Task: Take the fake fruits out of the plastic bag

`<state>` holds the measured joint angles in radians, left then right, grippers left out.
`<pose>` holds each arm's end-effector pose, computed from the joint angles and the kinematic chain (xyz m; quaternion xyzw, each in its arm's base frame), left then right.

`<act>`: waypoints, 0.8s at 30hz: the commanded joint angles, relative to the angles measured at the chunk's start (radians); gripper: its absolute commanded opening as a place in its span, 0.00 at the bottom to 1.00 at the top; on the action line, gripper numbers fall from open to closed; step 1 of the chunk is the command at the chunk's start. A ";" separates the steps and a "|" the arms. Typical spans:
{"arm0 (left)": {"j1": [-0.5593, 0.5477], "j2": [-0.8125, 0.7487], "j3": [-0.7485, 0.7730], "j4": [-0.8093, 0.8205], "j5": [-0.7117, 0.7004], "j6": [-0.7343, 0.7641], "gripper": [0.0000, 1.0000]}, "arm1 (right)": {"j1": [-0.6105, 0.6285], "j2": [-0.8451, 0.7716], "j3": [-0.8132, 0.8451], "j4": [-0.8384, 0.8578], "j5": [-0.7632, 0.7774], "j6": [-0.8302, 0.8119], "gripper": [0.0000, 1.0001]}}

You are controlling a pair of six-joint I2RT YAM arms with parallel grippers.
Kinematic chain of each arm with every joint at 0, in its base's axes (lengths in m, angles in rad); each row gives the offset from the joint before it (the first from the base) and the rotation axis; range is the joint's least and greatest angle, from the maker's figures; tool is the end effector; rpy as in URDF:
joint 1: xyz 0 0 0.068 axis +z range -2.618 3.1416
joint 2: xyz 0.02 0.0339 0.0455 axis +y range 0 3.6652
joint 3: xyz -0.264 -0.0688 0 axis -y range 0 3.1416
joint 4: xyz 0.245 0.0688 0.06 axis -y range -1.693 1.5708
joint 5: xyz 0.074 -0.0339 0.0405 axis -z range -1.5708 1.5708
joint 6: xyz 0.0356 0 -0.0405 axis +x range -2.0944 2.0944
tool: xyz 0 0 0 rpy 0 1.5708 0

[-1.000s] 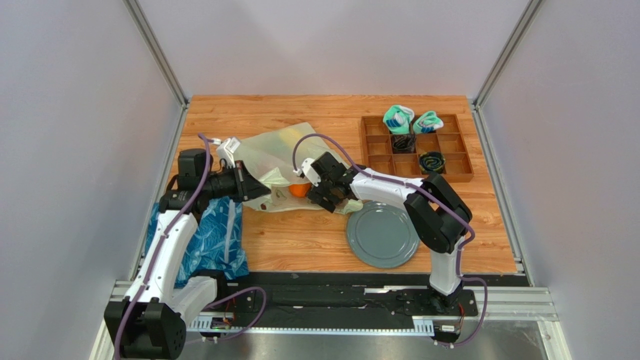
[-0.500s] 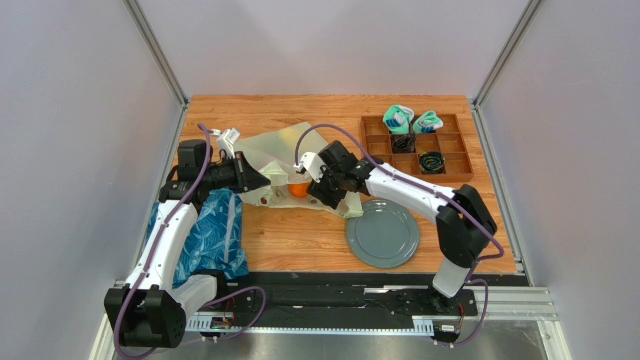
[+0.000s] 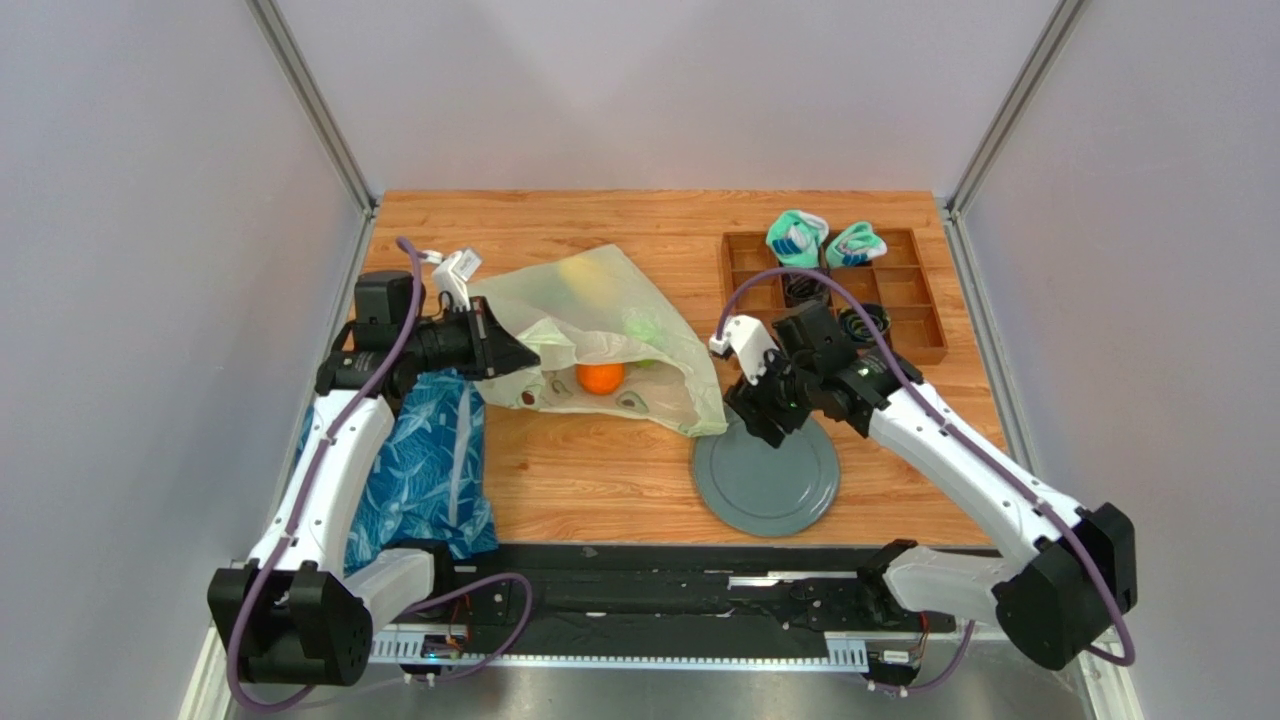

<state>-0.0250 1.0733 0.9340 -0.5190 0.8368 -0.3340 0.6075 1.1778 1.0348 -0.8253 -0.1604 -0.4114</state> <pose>0.2216 -0.0320 0.3110 0.0506 0.8381 -0.4308 0.3310 0.1871 0.1370 0.2919 -0.4850 0.8194 0.1051 0.2868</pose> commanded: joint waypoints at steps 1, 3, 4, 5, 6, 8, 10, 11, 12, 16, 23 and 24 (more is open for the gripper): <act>-0.004 0.011 0.095 -0.111 0.060 0.139 0.00 | -0.041 0.046 -0.123 -0.037 0.064 0.002 0.37; -0.003 0.039 0.126 -0.188 0.082 0.232 0.00 | -0.041 0.080 -0.159 0.020 0.088 0.025 0.37; 0.002 0.042 0.137 -0.200 0.078 0.259 0.00 | -0.041 0.097 -0.160 0.047 0.108 0.037 0.38; 0.019 0.042 0.140 -0.213 0.073 0.283 0.00 | -0.046 0.149 -0.154 0.046 0.131 0.049 0.38; 0.042 0.046 0.140 -0.240 0.062 0.323 0.00 | -0.051 0.170 -0.121 0.038 0.139 0.078 0.38; 0.081 0.057 0.141 -0.262 0.024 0.332 0.00 | -0.066 0.209 -0.107 0.035 0.153 0.094 0.39; 0.088 0.065 0.131 -0.262 0.025 0.332 0.00 | -0.071 0.210 -0.131 0.073 0.159 0.102 0.49; 0.089 0.057 0.121 -0.254 0.050 0.332 0.00 | -0.071 0.209 -0.142 0.089 0.203 0.100 0.60; 0.088 0.034 0.114 -0.228 0.062 0.313 0.00 | -0.071 0.203 -0.153 0.107 0.219 0.108 0.96; 0.089 -0.039 0.051 -0.202 0.102 0.216 0.00 | -0.072 0.209 -0.075 0.050 0.135 0.105 1.00; 0.086 -0.139 -0.115 -0.034 0.179 -0.015 0.00 | -0.022 0.183 0.210 0.055 -0.189 0.133 0.98; 0.086 -0.151 -0.129 -0.024 0.189 -0.034 0.00 | -0.002 0.207 0.243 0.061 -0.217 0.160 0.91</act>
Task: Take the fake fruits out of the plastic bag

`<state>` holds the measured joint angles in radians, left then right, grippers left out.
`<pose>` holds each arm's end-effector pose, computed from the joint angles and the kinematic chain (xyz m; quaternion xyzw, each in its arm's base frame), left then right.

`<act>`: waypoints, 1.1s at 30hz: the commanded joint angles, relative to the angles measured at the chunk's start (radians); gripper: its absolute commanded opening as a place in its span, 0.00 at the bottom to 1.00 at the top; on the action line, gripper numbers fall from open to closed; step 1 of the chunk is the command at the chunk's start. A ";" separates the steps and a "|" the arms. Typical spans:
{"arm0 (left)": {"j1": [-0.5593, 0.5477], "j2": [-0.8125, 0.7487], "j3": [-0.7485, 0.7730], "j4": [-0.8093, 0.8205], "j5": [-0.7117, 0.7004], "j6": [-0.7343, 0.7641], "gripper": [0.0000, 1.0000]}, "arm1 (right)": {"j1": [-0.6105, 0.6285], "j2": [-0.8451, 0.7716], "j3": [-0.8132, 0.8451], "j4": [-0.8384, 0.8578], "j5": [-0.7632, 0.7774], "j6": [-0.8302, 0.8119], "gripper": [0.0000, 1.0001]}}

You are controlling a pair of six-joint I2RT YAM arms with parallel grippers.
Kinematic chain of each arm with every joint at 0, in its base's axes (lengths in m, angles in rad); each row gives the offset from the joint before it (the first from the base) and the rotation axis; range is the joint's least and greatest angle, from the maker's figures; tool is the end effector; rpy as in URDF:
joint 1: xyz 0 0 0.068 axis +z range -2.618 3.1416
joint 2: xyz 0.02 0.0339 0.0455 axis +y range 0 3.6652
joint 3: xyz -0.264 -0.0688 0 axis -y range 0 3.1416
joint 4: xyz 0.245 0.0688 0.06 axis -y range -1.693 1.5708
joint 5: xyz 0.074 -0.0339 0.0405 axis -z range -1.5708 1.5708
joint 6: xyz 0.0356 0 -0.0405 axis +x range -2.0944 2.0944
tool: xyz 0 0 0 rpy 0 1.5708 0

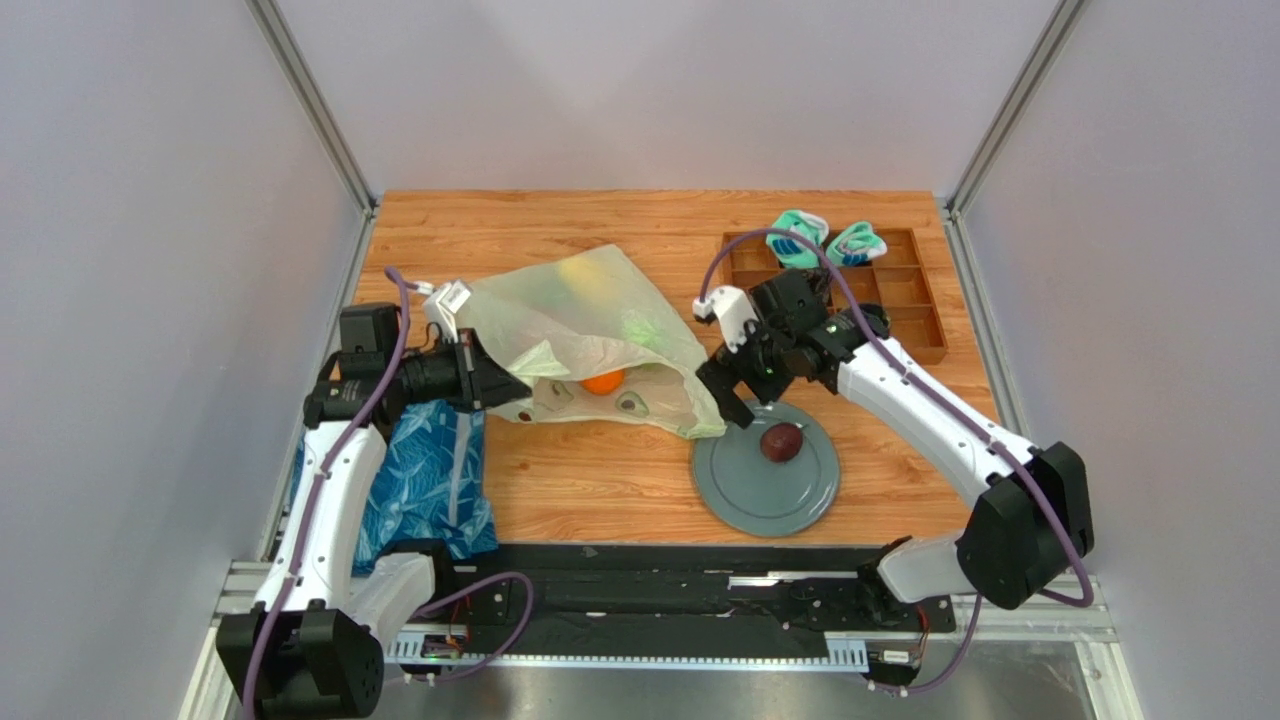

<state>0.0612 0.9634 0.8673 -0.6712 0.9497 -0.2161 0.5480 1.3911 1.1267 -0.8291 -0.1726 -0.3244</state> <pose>0.1885 -0.0175 0.3007 0.0639 0.8354 -0.4464 0.3142 0.2316 0.1485 0.2703 -0.4275 0.8688 0.1095 0.2247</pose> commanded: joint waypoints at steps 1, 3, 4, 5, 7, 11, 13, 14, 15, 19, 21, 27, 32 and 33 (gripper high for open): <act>0.000 -0.054 -0.060 0.127 0.064 -0.155 0.00 | 0.075 0.041 0.175 0.074 -0.232 0.099 0.88; 0.000 -0.066 -0.053 0.105 0.076 -0.152 0.00 | 0.122 0.080 0.194 0.106 -0.267 0.154 0.76; 0.002 -0.069 -0.057 0.102 0.105 -0.157 0.00 | 0.139 0.091 0.190 0.155 -0.280 0.156 0.72; 0.002 -0.077 -0.060 0.090 0.113 -0.157 0.00 | 0.171 0.123 0.188 0.174 -0.280 0.153 0.68; 0.002 -0.091 -0.074 0.079 0.144 -0.152 0.00 | 0.203 0.176 0.220 0.189 -0.298 0.156 0.61; 0.005 -0.143 -0.090 0.065 0.222 -0.144 0.00 | 0.214 0.333 0.288 0.216 -0.349 0.266 0.47; 0.005 -0.153 -0.070 -0.021 0.306 -0.097 0.00 | 0.220 0.367 0.312 0.237 -0.344 0.318 0.49; 0.005 -0.158 -0.059 -0.062 0.325 -0.028 0.00 | 0.221 0.384 0.317 0.249 -0.335 0.359 0.57; 0.006 -0.166 -0.062 -0.094 0.346 -0.004 0.00 | 0.222 0.410 0.320 0.269 -0.321 0.390 0.59; 0.006 -0.232 -0.094 -0.200 0.324 0.041 0.00 | 0.222 0.465 0.361 0.295 -0.239 0.444 0.67; 0.008 -0.232 -0.068 -0.226 0.291 0.081 0.00 | 0.222 0.480 0.375 0.286 -0.217 0.452 0.68; 0.008 -0.229 -0.067 -0.225 0.230 0.058 0.08 | 0.222 0.502 0.400 0.265 -0.055 0.478 0.74; 0.008 -0.195 -0.059 -0.199 0.233 0.023 0.21 | 0.222 0.528 0.423 0.259 0.018 0.516 0.80; 0.009 -0.190 -0.060 -0.196 0.231 0.023 0.21 | 0.222 0.533 0.436 0.254 0.022 0.518 0.81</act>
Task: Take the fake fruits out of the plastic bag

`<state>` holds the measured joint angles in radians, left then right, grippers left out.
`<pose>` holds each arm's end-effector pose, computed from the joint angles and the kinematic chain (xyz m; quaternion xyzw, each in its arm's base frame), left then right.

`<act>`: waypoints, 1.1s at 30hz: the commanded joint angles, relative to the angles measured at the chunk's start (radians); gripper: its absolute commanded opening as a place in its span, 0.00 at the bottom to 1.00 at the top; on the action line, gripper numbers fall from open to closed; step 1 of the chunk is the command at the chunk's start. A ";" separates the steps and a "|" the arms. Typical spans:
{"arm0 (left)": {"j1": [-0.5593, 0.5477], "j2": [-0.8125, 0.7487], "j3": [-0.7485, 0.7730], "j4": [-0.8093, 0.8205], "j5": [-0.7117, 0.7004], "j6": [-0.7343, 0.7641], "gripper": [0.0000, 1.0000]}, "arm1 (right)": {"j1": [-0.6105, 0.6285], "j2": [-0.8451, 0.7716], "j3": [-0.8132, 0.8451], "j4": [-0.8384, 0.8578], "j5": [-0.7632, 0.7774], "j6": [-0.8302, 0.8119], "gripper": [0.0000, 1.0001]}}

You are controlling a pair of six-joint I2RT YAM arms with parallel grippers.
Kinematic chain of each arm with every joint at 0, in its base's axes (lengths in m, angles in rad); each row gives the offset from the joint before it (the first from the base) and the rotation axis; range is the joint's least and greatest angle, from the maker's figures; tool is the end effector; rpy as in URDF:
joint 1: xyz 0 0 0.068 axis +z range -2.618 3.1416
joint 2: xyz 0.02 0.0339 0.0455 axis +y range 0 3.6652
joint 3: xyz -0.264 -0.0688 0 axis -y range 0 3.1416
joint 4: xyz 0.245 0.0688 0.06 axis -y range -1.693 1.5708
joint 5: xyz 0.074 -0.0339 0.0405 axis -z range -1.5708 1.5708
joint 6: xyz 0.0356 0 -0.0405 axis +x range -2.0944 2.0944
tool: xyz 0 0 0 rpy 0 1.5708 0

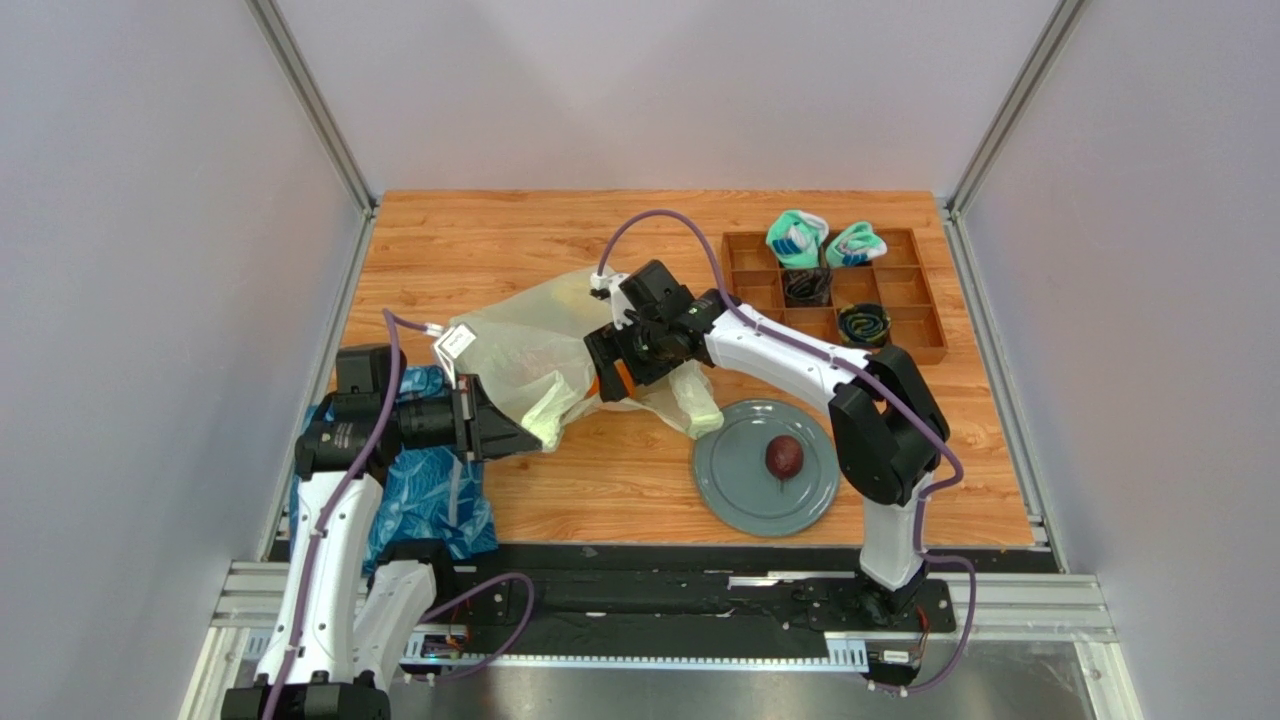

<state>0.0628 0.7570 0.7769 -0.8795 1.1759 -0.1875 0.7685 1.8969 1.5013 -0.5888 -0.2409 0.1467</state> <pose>0.1309 -0.0247 0.2932 0.0942 0.7980 -0.5370 0.2567 0.2916 0.2938 0.2341 -0.3238 0.8942 0.2300 0.2066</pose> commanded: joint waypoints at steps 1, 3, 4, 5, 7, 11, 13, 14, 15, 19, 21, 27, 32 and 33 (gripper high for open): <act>0.008 0.018 0.028 0.016 0.005 -0.009 0.21 | 0.002 0.030 0.069 0.009 0.089 0.048 0.81; 0.008 0.018 0.021 0.022 -0.005 -0.009 0.20 | 0.002 0.033 0.083 0.000 0.063 0.059 0.81; 0.008 0.018 0.016 0.024 -0.013 -0.012 0.18 | 0.000 0.031 0.082 -0.003 0.043 0.062 0.81; 0.008 0.019 0.012 0.028 -0.021 -0.016 0.16 | 0.000 0.019 0.077 -0.003 0.023 0.060 0.81; 0.006 0.021 0.002 0.043 -0.015 -0.024 0.11 | 0.003 0.002 0.039 0.004 0.014 0.077 0.81; 0.008 0.021 -0.007 0.053 0.001 -0.030 0.06 | 0.002 -0.028 -0.030 0.023 0.038 0.079 0.81; 0.006 0.021 -0.010 0.051 0.016 -0.039 0.07 | -0.005 -0.022 -0.027 0.023 0.017 0.085 0.83; 0.008 0.022 -0.011 0.050 0.040 -0.049 0.06 | -0.009 -0.019 -0.021 0.026 -0.021 0.093 0.84; 0.006 0.027 -0.016 0.051 0.066 -0.062 0.02 | -0.027 -0.022 -0.015 0.030 -0.135 0.102 0.84; 0.008 0.031 -0.022 0.021 0.113 -0.078 0.00 | -0.057 -0.088 -0.059 0.027 -0.190 0.062 0.81; 0.008 0.024 -0.018 -0.001 0.090 -0.063 0.00 | -0.077 -0.123 -0.113 0.044 -0.173 0.057 0.82; -0.004 0.005 -0.005 -0.056 0.117 -0.058 0.00 | -0.072 -0.153 -0.239 0.073 -0.084 0.074 0.80; -0.014 0.008 -0.007 -0.056 0.085 -0.052 0.00 | -0.063 -0.084 -0.139 0.070 -0.095 0.089 0.83; -0.015 0.010 -0.004 -0.052 0.082 -0.052 0.00 | -0.060 -0.073 -0.127 0.069 -0.098 0.096 0.84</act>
<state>0.0528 0.7670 0.7521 -0.9257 1.2472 -0.2440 0.6960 1.7817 1.2831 -0.5640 -0.3416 0.2184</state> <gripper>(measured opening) 0.007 0.825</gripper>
